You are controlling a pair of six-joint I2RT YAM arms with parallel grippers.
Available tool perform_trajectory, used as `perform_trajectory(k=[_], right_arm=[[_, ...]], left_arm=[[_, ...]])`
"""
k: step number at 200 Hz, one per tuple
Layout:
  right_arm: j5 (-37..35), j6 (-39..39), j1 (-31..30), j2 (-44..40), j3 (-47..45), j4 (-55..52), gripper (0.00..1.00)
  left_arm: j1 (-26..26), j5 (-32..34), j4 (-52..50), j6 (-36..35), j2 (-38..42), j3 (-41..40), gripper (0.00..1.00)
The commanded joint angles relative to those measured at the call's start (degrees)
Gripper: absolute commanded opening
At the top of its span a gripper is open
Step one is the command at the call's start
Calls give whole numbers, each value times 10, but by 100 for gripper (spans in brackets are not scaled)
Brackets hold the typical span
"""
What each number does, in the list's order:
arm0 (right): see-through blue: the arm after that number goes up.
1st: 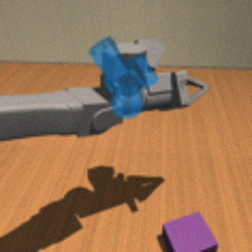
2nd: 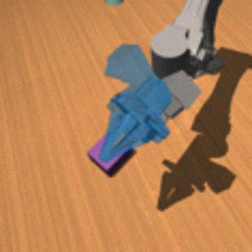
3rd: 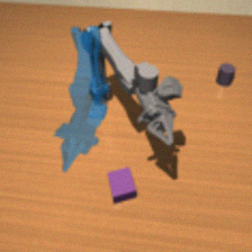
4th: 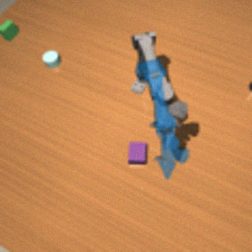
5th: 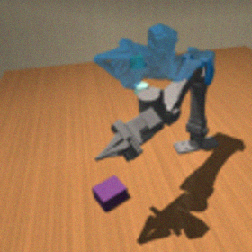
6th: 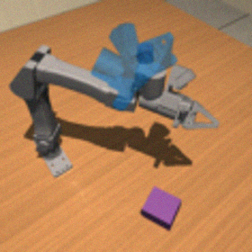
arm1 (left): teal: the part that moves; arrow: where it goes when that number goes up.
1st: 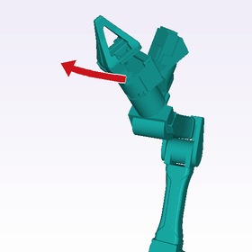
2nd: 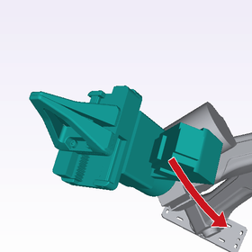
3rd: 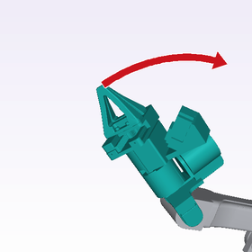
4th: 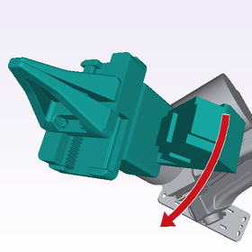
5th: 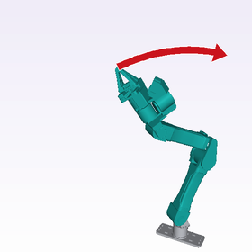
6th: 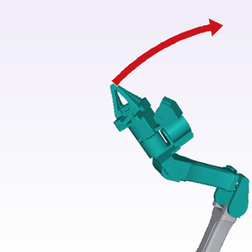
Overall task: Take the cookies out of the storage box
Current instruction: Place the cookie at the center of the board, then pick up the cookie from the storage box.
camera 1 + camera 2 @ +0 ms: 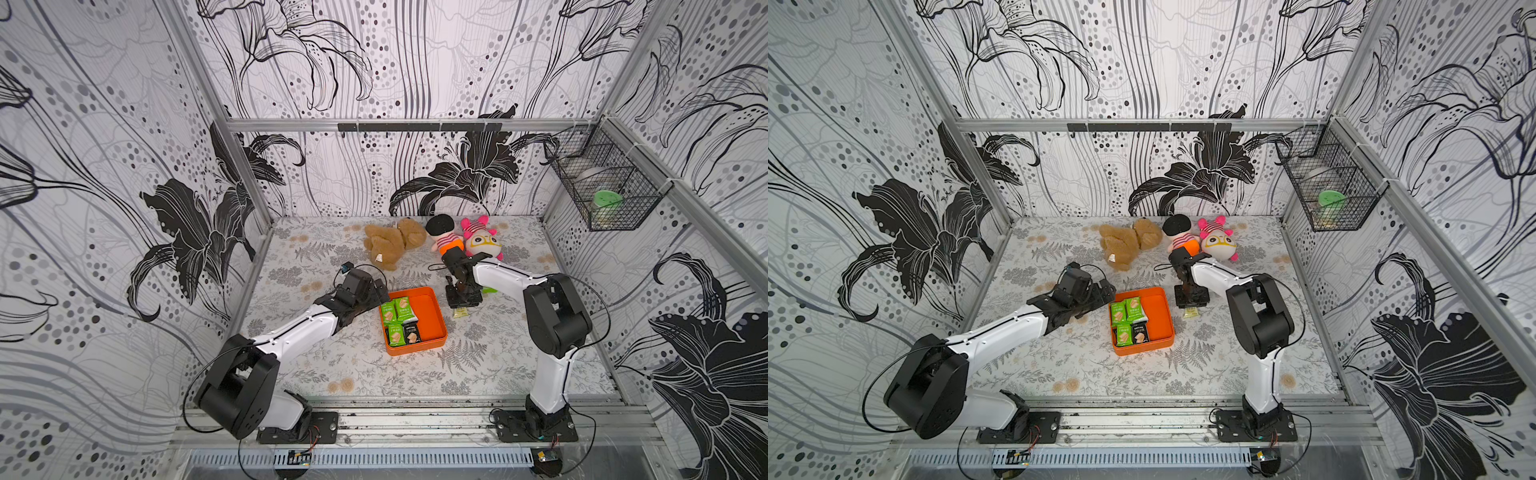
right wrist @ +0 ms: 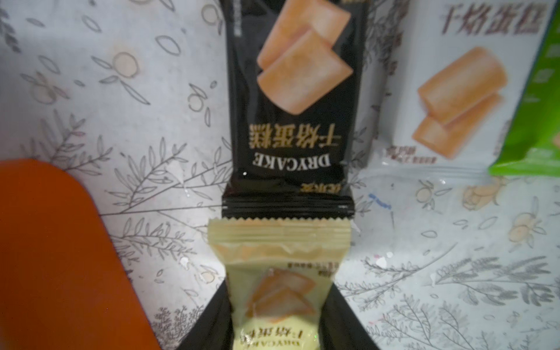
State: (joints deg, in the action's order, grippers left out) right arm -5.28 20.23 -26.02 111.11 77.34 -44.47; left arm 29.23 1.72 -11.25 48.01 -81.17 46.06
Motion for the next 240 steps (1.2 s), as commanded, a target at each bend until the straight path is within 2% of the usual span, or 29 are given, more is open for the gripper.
perform_trajectory(k=[1,73,148,187,240], right_arm=[[8,-9,3,14,0,-1,42],[4,-10,3,8,20,-15,60],[54,18,-6,-59,62,-34,62],[92,49,-50,-88,73,5,62],[89,73,-126,-60,107,35,63]], left_arm=[[3,1,2,-3,-7,20,97],[3,4,-4,-9,-4,22,97],[0,4,34,-2,14,-12,97],[-13,-7,58,9,18,-46,97],[-42,-15,81,23,35,-104,97]])
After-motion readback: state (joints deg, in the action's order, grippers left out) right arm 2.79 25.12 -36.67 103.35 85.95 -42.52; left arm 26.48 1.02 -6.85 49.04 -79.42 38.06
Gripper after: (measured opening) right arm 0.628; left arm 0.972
